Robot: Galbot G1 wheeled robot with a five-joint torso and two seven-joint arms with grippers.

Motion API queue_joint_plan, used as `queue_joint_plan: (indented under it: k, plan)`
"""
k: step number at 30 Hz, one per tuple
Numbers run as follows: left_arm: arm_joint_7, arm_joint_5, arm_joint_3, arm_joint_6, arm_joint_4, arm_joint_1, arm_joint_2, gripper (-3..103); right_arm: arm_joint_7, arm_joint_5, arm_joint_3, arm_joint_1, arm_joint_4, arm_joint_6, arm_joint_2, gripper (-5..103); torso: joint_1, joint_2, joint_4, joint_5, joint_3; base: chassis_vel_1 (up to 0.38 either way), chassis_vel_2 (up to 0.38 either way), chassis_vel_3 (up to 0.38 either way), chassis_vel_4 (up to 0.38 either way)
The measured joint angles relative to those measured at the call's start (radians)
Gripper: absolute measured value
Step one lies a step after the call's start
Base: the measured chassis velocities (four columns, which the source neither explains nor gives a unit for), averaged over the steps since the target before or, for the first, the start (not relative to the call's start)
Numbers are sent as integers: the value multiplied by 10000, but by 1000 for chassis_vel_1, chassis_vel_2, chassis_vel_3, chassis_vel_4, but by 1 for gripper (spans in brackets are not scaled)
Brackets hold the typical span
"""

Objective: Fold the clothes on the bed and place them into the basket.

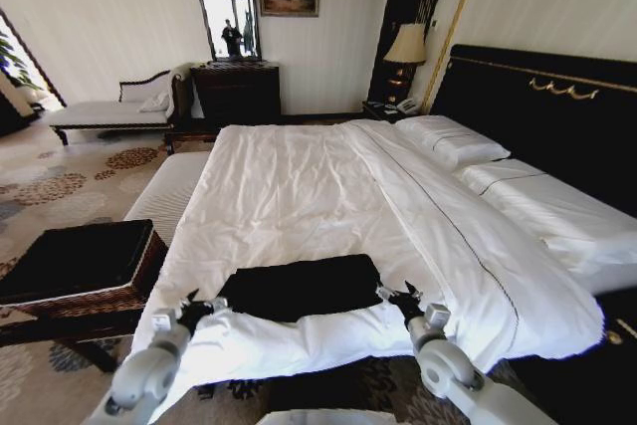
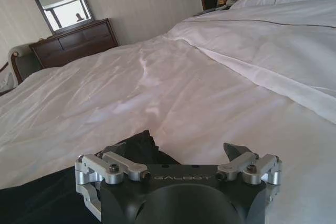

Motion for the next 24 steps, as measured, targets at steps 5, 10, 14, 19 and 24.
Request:
queue_joint_plan:
  k: [5, 10, 14, 19, 24]
  plan:
    - [112, -277, -800, -131, 895, -363, 282, 100, -418, 252, -294, 198, -167, 150, 257, 100, 1, 0, 4, -4, 1, 0, 0, 0, 0]
    - [274, -120, -773, -308, 1028, -216, 261, 100, -273, 297, -411, 200, -257, 146, 420, 100, 1, 0, 3, -1, 1, 0, 0, 0, 0]
    - [310, 83, -562, -457, 978, -123, 25, 100, -479, 575, -279, 89, -349, 296, 419, 100, 1, 0, 1, -3, 1, 0, 0, 0, 0]
    - [284, 117, -301, -504, 448, -98, -263, 100, -1366, 1054, -140, 62, -541, 762, 429, 100, 1, 0, 1, -1, 1, 0, 0, 0, 0]
    - [220, 153, -88, -504, -93, -64, -508, 100, -1543, 1581, -198, 37, -570, 799, 488, 100, 1, 0, 1, 0, 1, 0, 0, 0, 0]
